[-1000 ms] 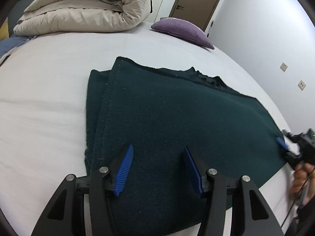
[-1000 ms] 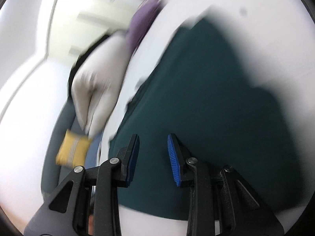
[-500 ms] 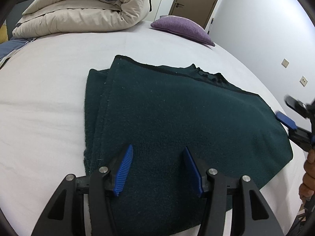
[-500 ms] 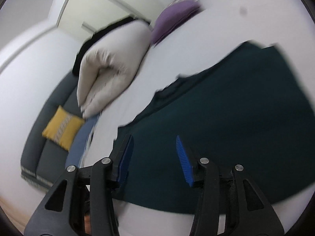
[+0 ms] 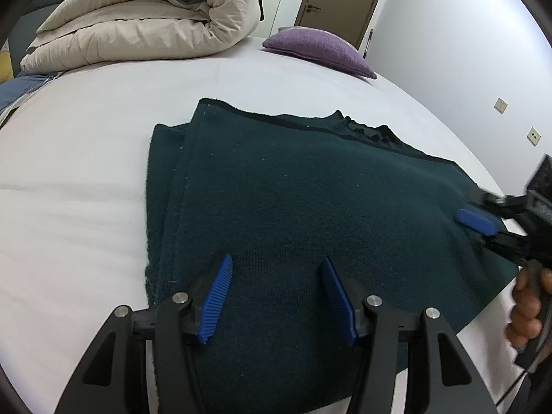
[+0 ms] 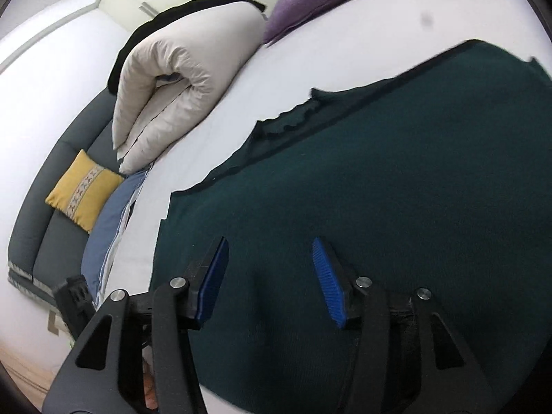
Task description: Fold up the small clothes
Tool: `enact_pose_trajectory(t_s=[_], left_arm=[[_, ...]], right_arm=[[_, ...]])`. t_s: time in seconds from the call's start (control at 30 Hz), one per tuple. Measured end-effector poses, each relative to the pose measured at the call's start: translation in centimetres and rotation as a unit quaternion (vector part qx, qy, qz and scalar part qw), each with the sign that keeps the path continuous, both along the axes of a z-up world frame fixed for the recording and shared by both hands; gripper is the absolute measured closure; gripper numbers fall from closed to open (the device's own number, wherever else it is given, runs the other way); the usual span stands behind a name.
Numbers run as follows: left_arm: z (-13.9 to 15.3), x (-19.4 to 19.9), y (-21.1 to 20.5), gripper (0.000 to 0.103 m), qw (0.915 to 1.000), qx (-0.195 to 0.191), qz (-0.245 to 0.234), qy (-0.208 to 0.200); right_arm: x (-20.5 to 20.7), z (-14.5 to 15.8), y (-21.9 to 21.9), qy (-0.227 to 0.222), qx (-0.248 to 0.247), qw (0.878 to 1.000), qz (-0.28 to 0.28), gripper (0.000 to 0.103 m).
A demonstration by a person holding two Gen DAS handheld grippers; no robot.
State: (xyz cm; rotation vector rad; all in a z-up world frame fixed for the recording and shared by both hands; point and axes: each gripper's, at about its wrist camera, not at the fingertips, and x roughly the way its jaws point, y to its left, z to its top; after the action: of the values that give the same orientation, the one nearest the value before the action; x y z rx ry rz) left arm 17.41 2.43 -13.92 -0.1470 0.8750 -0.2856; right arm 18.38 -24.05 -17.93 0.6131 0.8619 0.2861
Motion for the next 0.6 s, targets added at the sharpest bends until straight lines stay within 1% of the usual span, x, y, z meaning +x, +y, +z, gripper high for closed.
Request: enact_pose_trajectory(t_s=[0.13,0.2,0.3,0.33,0.37,0.43,0.47,0.53,0.57,0.6], left_arm=[[0.9,-0.2,-0.5,0.045,0.9998,0.019,0.001,-0.001],[1.7,-0.4,-0.7,0.045,0.9998,0.021,0.006,-0.002],[3.4,-0.9,-1.9,0.045,0.9998,0.007,-0.003,-0.018],[4.1,-0.9,-2.8,0.045,0.9996,0.003,-0.013,-0.023],[4.5,-0.8,-3.6,0.045,0.9994,-0.004,-0.023,-0.026],[5.3,-0.2,-5.6,0.043,0.9981,-0.026,-0.049,-0.026],[5.4,0.2,-6.4,0.043,0.9975,-0.035,-0.057,-0.021],[5.2,1.6,-8.1,0.043,0.9955,-0.066,-0.068,-0.005],[5.0,2.2,-8.8,0.043,0.9948,-0.074,-0.070,0.002],[4.4,3.0,-9.7,0.043,0.9941,-0.080,-0.072,0.015]], right_arm=[[-4.0,3.0,-4.9,-0.017,0.004,0.999,-0.041,0.053],[-6.5,4.4,-8.1,-0.024,0.000,0.997,-0.067,0.053],[-9.1,5.4,-12.9,-0.027,-0.019,0.993,-0.112,0.051],[-10.0,5.6,-14.8,-0.021,-0.022,0.992,-0.126,0.048],[-10.4,5.3,-16.5,-0.007,-0.023,0.989,-0.143,0.048],[-12.0,5.1,-19.9,0.008,-0.014,0.987,-0.159,0.048],[-12.5,4.6,-21.3,0.014,-0.005,0.986,-0.167,0.048],[-12.2,2.5,-23.3,0.044,0.054,0.984,-0.167,0.048],[-12.0,1.4,-23.9,0.056,0.085,0.981,-0.163,0.048],[-11.7,0.8,-24.0,0.053,0.107,0.981,-0.153,0.048]])
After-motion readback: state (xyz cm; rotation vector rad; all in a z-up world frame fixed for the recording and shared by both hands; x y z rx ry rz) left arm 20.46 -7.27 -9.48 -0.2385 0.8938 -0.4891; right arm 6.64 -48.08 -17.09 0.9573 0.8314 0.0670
